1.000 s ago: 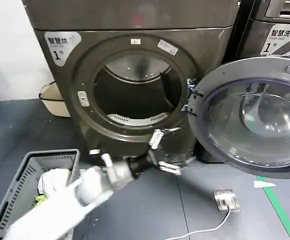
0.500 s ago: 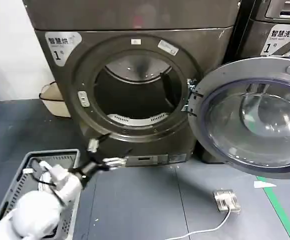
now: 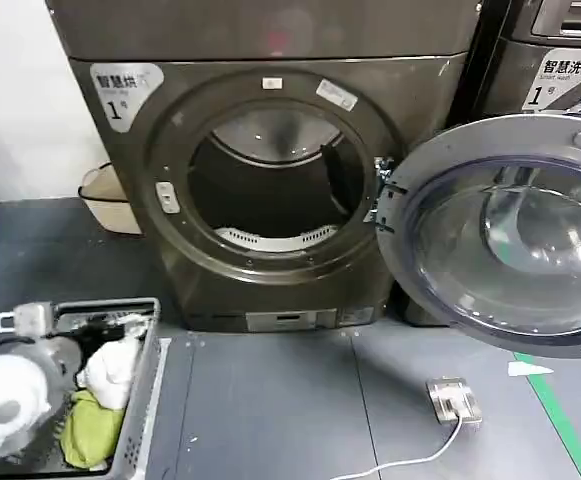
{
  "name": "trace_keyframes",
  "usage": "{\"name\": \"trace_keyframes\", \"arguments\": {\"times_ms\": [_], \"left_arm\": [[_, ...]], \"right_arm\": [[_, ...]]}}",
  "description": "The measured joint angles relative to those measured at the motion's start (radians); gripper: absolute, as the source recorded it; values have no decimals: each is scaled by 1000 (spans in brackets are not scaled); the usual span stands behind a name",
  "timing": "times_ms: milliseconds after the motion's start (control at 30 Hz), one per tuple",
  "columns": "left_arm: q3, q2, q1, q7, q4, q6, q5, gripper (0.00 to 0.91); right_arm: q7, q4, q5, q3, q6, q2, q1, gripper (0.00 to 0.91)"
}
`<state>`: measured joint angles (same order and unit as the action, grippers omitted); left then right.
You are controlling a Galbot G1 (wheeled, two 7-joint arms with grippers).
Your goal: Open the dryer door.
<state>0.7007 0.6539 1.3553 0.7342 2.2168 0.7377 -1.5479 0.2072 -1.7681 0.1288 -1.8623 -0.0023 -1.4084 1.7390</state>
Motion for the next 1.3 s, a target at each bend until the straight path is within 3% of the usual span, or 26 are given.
{"name": "trace_keyframes", "arguments": {"times_ms": [367, 533, 833, 1300], "left_arm": [[59, -58, 3, 319, -66, -1, -455, 907], [80, -99, 0, 403, -110, -1, -622, 907], [66, -172, -34, 477, -180, -1, -793, 907], [43, -207, -63, 489, -266, -2, -820, 907]], "right_arm": [[-5, -7, 23, -1, 2, -2, 2, 907], [-11, -8, 25, -1, 5, -4, 2, 907], [-27, -7, 15, 2, 22, -9, -4, 907], [-30, 7, 20, 1, 33, -10, -4, 907]]}}
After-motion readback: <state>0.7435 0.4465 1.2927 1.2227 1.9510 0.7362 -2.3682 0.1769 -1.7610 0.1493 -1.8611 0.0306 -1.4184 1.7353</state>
